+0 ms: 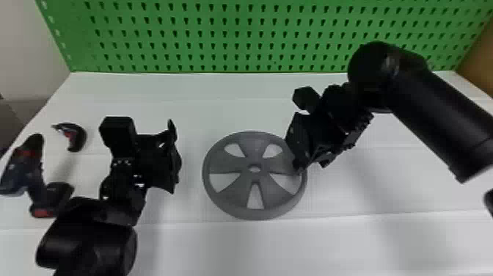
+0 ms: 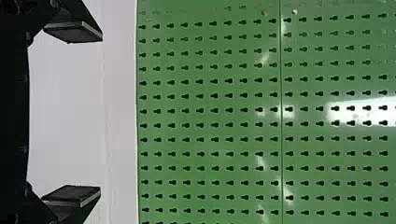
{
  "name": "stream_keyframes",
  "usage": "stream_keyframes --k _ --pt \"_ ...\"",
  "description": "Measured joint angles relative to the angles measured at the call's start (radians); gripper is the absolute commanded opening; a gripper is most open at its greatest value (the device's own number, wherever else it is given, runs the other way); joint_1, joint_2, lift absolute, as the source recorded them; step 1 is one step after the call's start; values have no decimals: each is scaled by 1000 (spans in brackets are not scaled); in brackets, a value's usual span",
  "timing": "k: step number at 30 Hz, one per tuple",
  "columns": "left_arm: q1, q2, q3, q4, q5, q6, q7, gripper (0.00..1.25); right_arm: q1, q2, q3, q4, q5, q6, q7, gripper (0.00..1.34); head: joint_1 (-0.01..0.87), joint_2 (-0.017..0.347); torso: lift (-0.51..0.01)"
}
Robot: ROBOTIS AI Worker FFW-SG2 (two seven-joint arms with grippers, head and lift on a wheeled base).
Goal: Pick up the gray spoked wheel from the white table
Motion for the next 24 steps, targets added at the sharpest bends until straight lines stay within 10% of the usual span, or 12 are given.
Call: stream_keyframes --k 24 --pt "-5 0 -3 0 1 0 0 1120 -11 3 32 56 -54 0 0 835 765 6 -93"
